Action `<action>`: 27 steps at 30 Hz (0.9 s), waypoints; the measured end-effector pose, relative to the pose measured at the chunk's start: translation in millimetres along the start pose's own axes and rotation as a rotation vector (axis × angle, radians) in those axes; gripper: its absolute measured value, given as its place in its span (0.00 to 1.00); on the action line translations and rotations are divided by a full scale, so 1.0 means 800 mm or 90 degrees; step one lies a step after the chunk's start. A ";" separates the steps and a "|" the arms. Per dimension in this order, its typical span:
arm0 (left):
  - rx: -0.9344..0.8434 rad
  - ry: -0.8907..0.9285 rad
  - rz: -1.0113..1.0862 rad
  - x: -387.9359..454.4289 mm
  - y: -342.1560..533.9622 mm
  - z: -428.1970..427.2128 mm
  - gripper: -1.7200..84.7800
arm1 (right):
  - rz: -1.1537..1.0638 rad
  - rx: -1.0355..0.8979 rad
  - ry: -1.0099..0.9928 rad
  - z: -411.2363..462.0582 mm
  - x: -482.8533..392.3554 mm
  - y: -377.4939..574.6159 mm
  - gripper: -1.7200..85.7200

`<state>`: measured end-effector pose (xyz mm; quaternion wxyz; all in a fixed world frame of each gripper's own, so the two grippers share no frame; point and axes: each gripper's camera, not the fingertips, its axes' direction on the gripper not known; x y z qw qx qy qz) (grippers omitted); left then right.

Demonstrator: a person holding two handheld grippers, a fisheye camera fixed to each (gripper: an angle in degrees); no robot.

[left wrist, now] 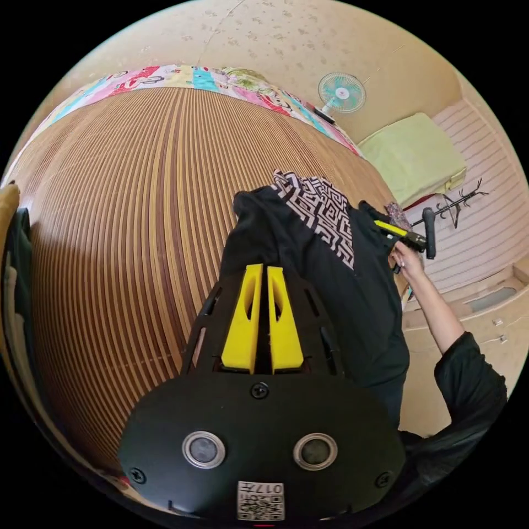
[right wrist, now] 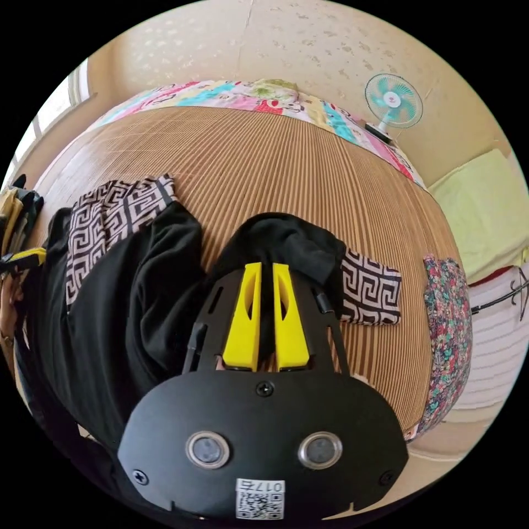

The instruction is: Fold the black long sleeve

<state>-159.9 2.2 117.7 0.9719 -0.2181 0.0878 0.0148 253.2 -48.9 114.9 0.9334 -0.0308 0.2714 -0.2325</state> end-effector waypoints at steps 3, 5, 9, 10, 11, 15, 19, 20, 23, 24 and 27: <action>-0.003 0.015 0.014 -0.021 -0.024 -0.007 0.02 | 0.094 -0.068 0.178 0.033 0.042 -0.001 0.05; -0.006 0.033 0.012 -0.035 -0.039 -0.010 0.01 | 0.106 -0.071 0.207 0.047 0.078 0.010 0.04; 0.004 0.095 0.009 -0.072 -0.069 -0.017 0.01 | 0.143 -0.120 0.231 0.062 0.136 0.021 0.04; 0.004 0.114 0.004 -0.079 -0.072 -0.018 0.01 | 0.161 -0.119 0.210 0.063 0.154 0.029 0.04; 0.002 0.152 -0.007 -0.093 -0.077 -0.018 0.01 | 0.184 -0.110 0.174 0.060 0.171 0.037 0.04; 0.007 0.196 -0.022 -0.106 -0.067 -0.030 0.02 | 0.279 -0.084 0.061 0.047 0.218 0.070 0.04; 0.083 0.247 -0.024 -0.094 -0.043 -0.074 0.07 | 0.371 0.033 -0.130 0.014 0.269 0.145 0.05; 0.100 0.295 -0.032 -0.089 -0.035 -0.084 0.08 | 0.382 0.077 -0.167 0.002 0.280 0.171 0.06; 0.113 0.351 -0.016 -0.059 -0.012 -0.090 0.09 | 0.394 0.132 -0.228 -0.010 0.305 0.236 0.08; 0.095 0.341 -0.001 -0.043 -0.004 -0.082 0.09 | 0.397 0.130 -0.236 -0.009 0.311 0.248 0.08; 0.041 0.224 0.037 -0.011 0.024 -0.050 0.11 | 0.424 0.102 -0.281 0.006 0.346 0.302 0.11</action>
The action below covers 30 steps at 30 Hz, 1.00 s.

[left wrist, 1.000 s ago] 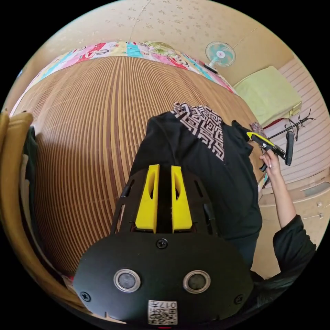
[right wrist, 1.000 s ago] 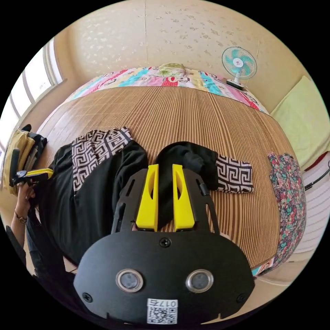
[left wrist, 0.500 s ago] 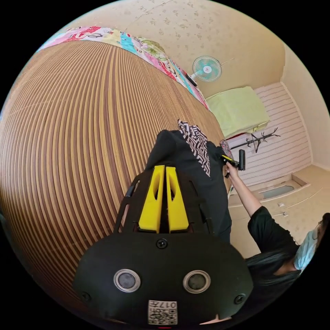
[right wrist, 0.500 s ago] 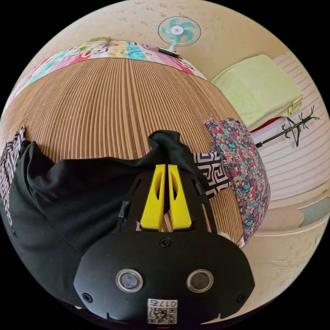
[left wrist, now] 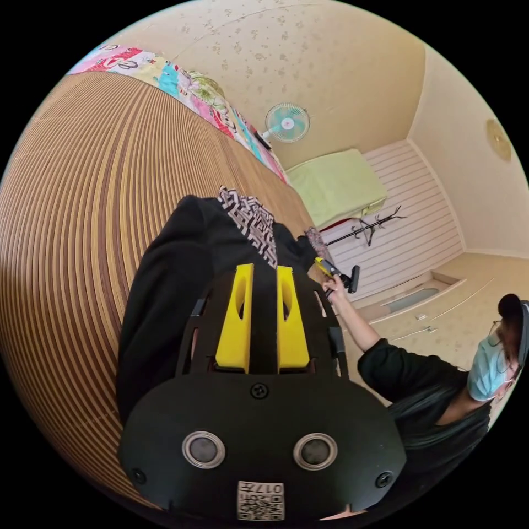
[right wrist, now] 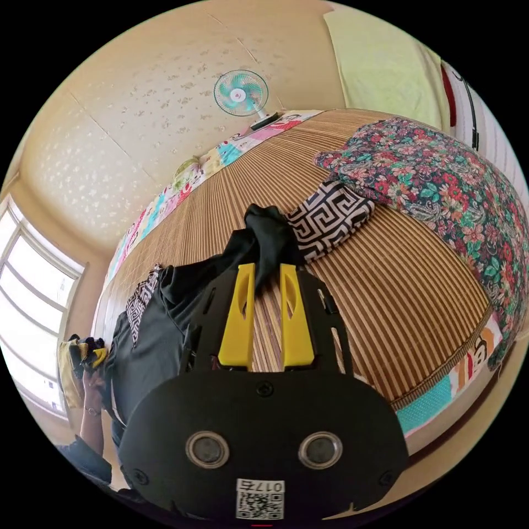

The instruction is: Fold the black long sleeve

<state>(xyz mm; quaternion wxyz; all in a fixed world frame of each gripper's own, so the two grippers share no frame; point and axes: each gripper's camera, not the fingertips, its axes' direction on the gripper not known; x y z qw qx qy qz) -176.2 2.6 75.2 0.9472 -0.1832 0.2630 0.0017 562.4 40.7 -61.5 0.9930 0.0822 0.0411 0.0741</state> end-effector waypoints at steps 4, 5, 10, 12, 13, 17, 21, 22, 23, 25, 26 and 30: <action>-0.021 -0.170 0.063 0.034 0.041 0.031 0.08 | 0.114 0.011 -0.098 -0.023 0.098 0.014 0.13; -0.024 -0.196 0.064 0.042 0.044 0.035 0.07 | 0.150 0.027 -0.137 -0.028 0.124 0.016 0.13; -0.025 -0.215 0.049 0.043 0.054 0.042 0.02 | 0.263 0.043 -0.282 -0.010 0.183 0.008 0.14; -0.027 -0.262 0.069 0.059 0.060 0.051 0.01 | 0.300 0.048 -0.292 -0.001 0.189 0.003 0.14; -0.029 -0.280 0.076 0.064 0.062 0.054 0.01 | 0.329 0.063 -0.282 0.003 0.193 0.001 0.13; -0.032 -0.366 0.115 0.091 0.074 0.072 0.01 | 0.398 0.074 -0.266 0.028 0.211 -0.026 0.08; -0.029 -0.319 0.093 0.079 0.077 0.067 0.01 | 0.385 0.128 -0.285 -0.004 0.211 -0.050 0.05; -0.029 -0.311 0.089 0.076 0.077 0.066 0.01 | 0.327 0.170 -0.287 -0.033 0.203 -0.059 0.05; -0.029 -0.298 0.083 0.073 0.078 0.065 0.01 | 0.268 0.201 -0.261 -0.065 0.196 -0.064 0.05; -0.029 -0.291 0.080 0.071 0.079 0.066 0.01 | 0.225 0.231 -0.172 -0.103 0.197 -0.058 0.04; -0.029 -0.291 0.080 0.071 0.081 0.066 0.01 | 0.228 0.225 -0.106 -0.113 0.208 -0.048 0.04; -0.028 -0.294 0.081 0.070 0.085 0.070 0.01 | 0.331 0.101 -0.005 -0.089 0.270 -0.014 0.04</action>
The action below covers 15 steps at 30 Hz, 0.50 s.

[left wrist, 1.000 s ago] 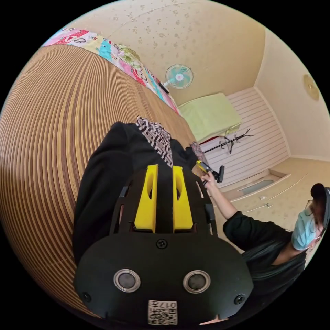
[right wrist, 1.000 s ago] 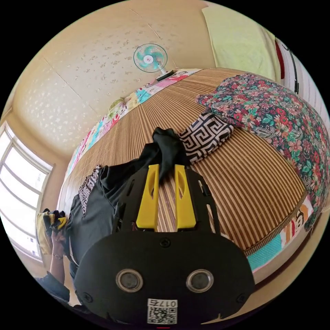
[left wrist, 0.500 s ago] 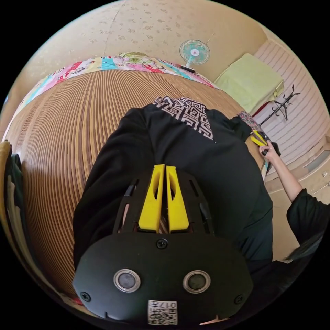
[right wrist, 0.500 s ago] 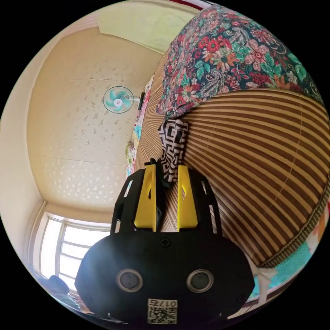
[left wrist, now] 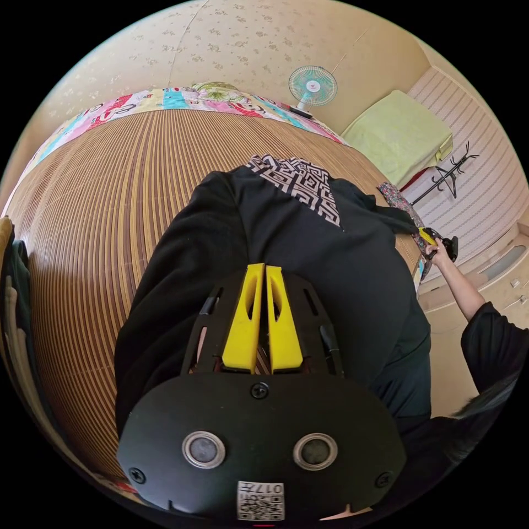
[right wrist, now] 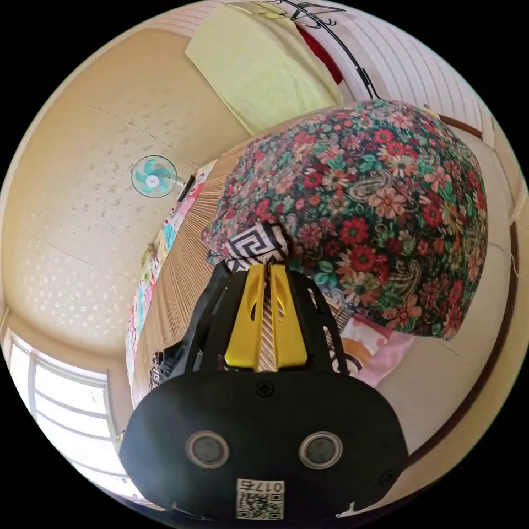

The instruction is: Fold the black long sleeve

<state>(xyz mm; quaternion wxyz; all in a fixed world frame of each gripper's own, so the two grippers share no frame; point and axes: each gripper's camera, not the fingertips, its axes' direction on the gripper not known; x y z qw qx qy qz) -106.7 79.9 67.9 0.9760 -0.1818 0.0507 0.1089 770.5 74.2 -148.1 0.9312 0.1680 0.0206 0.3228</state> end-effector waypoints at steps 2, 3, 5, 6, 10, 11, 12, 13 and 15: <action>0.000 0.004 -0.002 -0.001 0.001 0.001 0.01 | 0.070 0.026 -0.096 -0.002 0.024 0.020 0.04; 0.000 0.008 -0.003 -0.002 0.002 0.002 0.01 | 0.072 0.043 -0.111 -0.004 0.018 0.026 0.04; -0.001 0.018 -0.008 -0.005 0.003 0.004 0.01 | -0.011 0.083 -0.095 -0.010 -0.054 0.044 0.04; 0.000 0.026 -0.011 -0.008 0.004 0.005 0.01 | -0.050 0.091 -0.086 -0.010 -0.082 0.049 0.04; 0.000 0.051 -0.023 -0.017 0.006 0.010 0.01 | -0.326 0.126 -0.103 0.000 -0.328 0.145 0.04; 0.001 0.060 -0.028 -0.019 0.006 0.011 0.01 | -0.381 0.121 -0.143 0.007 -0.390 0.190 0.04; 0.001 0.067 -0.032 -0.022 0.007 0.013 0.01 | -0.406 0.116 -0.169 0.013 -0.417 0.215 0.04; 0.002 0.070 -0.034 -0.022 0.007 0.014 0.01 | -0.456 0.095 -0.223 0.029 -0.465 0.270 0.04; 0.003 0.077 -0.041 -0.024 0.009 0.017 0.01 | -0.530 0.044 -0.279 0.069 -0.517 0.359 0.04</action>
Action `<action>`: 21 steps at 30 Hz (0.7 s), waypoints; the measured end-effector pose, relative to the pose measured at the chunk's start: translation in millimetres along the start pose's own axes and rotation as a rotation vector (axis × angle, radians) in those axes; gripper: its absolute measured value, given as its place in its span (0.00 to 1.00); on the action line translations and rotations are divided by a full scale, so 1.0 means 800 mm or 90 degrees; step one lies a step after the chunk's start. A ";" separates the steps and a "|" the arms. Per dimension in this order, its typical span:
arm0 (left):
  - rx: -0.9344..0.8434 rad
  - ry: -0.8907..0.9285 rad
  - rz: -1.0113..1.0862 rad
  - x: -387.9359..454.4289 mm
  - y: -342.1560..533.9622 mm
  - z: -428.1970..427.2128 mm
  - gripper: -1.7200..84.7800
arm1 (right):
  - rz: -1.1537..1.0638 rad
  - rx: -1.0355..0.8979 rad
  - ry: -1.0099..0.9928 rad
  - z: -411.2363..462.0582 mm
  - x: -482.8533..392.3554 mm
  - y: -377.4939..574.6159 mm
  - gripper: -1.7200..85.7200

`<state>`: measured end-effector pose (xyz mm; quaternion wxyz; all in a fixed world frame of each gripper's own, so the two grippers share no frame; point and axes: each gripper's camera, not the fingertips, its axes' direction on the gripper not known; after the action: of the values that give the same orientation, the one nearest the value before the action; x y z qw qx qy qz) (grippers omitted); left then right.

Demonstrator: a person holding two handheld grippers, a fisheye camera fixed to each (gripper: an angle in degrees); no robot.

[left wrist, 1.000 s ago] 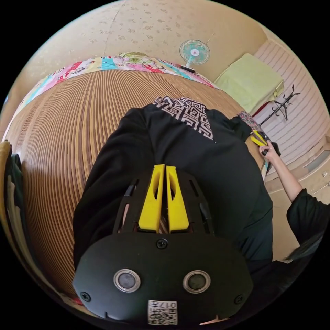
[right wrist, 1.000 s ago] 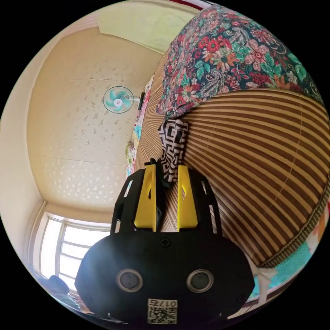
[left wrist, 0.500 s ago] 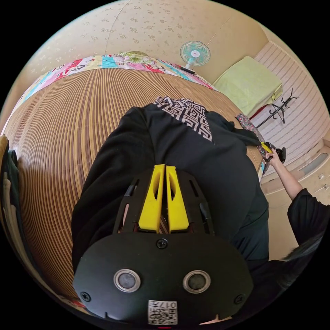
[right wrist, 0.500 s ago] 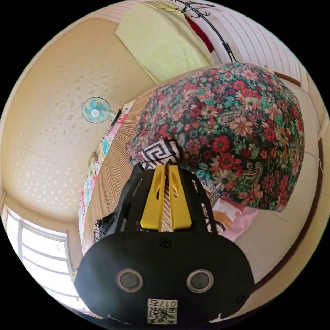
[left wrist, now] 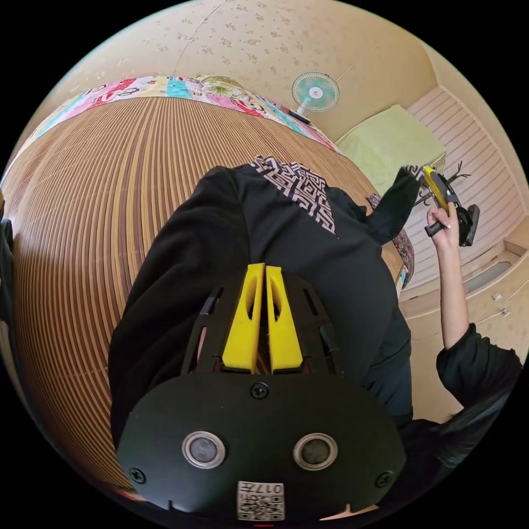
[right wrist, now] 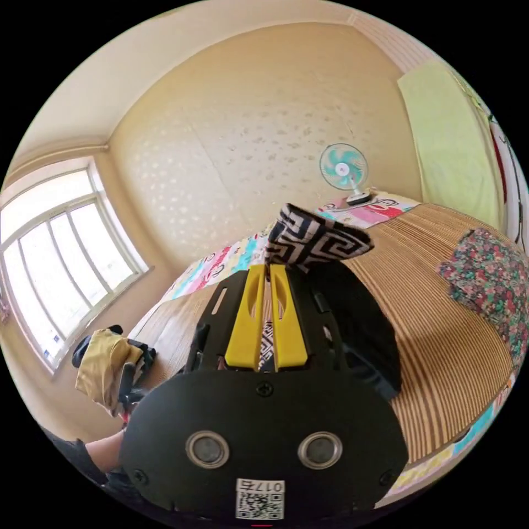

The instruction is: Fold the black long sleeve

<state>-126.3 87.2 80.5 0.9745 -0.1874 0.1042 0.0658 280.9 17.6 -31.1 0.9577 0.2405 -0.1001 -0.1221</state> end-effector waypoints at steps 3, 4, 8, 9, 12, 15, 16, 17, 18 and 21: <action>0.015 0.027 -0.033 -0.008 0.006 0.002 0.01 | 0.004 -0.194 -0.060 0.134 -0.086 0.101 0.04; 0.017 0.029 -0.034 -0.009 0.007 0.003 0.01 | 0.007 -0.314 -0.069 0.186 -0.106 0.145 0.04; 0.014 0.054 -0.061 -0.013 0.013 -0.002 0.02 | -0.013 -0.447 -0.075 0.235 -0.130 0.198 0.04; 0.031 0.058 -0.060 -0.010 0.025 -0.012 0.03 | -0.014 -0.439 -0.083 0.229 -0.130 0.192 0.04; 0.073 0.044 -0.035 0.008 0.079 -0.047 0.09 | -0.041 -0.421 -0.140 0.200 -0.129 0.171 0.03; 0.107 -0.018 -0.056 0.029 0.154 -0.087 0.11 | -0.090 -0.452 -0.164 0.201 -0.124 0.190 0.04; 0.117 -0.031 -0.065 0.032 0.169 -0.095 0.11 | -0.078 -0.531 -0.138 0.220 -0.113 0.208 0.04; 0.137 -0.058 -0.089 0.038 0.200 -0.113 0.11 | -0.042 -0.550 -0.163 0.224 -0.099 0.215 0.03; 0.150 -0.090 -0.118 0.040 0.227 -0.130 0.11 | -0.029 -0.532 -0.191 0.217 -0.092 0.214 0.03; 0.151 -0.185 -0.217 0.032 0.275 -0.165 0.14 | 0.017 -0.477 -0.251 0.189 -0.069 0.215 0.03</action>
<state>-162.2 241.9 -122.6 0.9914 -0.0753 -0.0634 -0.0858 222.5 114.3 175.5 0.9429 -0.1532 -0.2335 -0.1816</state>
